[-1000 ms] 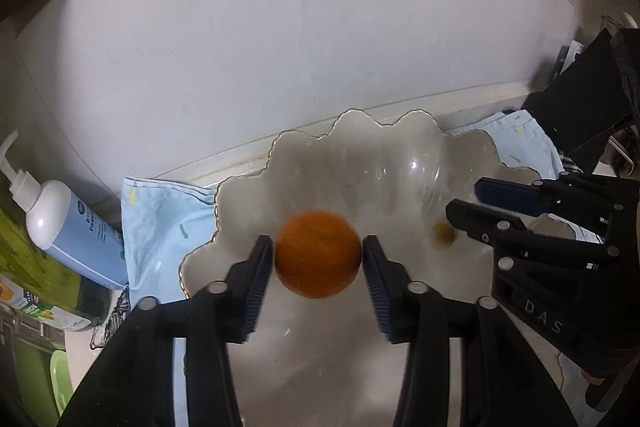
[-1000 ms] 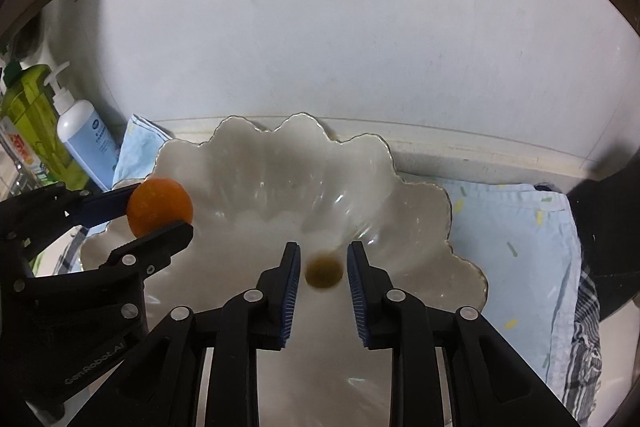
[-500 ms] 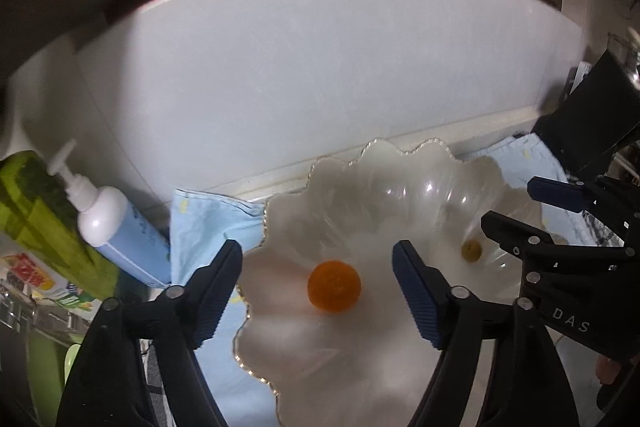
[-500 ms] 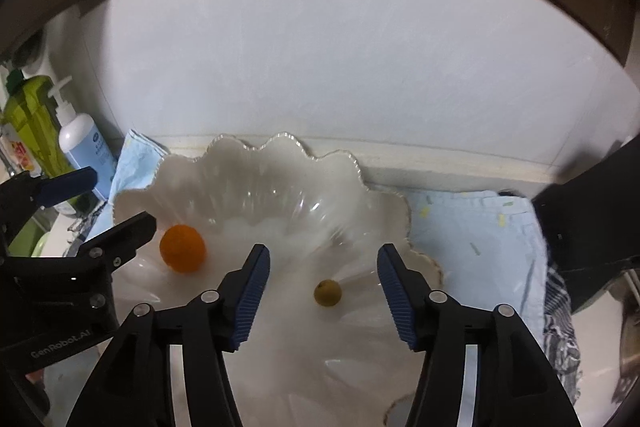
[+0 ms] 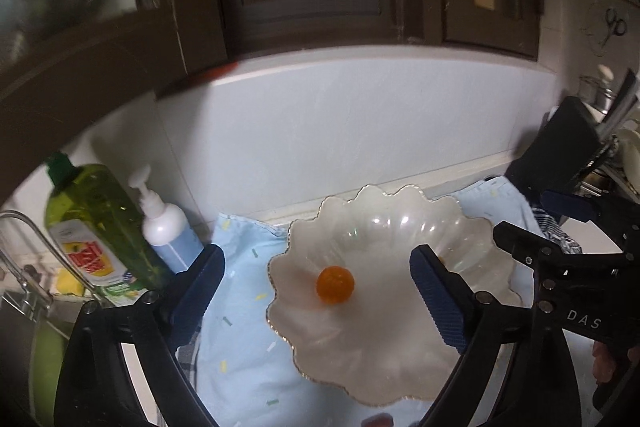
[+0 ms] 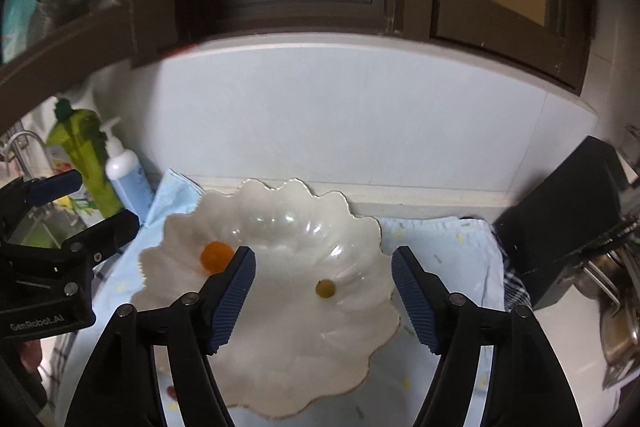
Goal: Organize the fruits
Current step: 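Withdraw both open tools from the bowl back toward the fruits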
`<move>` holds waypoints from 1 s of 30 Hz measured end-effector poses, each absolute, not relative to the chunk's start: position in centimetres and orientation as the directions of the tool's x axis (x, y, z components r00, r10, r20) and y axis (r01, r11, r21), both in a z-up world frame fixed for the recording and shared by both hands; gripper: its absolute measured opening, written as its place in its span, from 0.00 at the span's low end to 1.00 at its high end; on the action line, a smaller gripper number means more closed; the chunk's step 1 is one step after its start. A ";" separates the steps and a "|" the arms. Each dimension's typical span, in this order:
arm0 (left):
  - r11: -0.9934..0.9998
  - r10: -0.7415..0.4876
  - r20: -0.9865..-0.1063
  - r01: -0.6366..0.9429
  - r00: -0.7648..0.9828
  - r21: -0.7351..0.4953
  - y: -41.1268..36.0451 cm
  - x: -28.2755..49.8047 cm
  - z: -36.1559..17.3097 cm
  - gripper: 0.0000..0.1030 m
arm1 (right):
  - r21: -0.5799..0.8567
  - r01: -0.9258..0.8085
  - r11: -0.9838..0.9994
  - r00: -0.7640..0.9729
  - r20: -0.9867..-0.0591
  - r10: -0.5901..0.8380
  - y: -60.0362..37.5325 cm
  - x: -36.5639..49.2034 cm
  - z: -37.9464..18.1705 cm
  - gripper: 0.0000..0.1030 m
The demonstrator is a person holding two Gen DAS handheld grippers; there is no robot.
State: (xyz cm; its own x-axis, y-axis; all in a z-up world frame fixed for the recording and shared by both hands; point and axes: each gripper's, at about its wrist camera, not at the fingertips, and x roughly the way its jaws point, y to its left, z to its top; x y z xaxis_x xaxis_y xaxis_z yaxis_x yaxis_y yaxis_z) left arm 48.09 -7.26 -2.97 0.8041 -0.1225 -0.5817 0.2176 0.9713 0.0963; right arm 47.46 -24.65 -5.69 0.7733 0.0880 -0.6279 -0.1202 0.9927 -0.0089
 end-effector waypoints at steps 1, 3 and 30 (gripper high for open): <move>0.970 -0.125 -0.574 0.221 0.809 0.100 -7.2 47.4 -2.7 0.93 | -0.006 -0.121 0.993 0.781 -0.618 0.091 -24.6 46.7 -5.4 0.70; 0.968 -0.134 -0.556 0.228 0.820 0.103 -7.1 46.0 -2.1 0.94 | -0.007 -0.121 0.993 0.795 -0.600 0.092 -24.5 45.2 -4.7 0.70; 0.939 -0.204 -0.546 0.320 0.813 0.125 -5.9 30.6 -2.5 0.96 | -0.031 -0.046 0.998 0.886 -0.463 0.027 -24.0 29.1 -2.3 0.70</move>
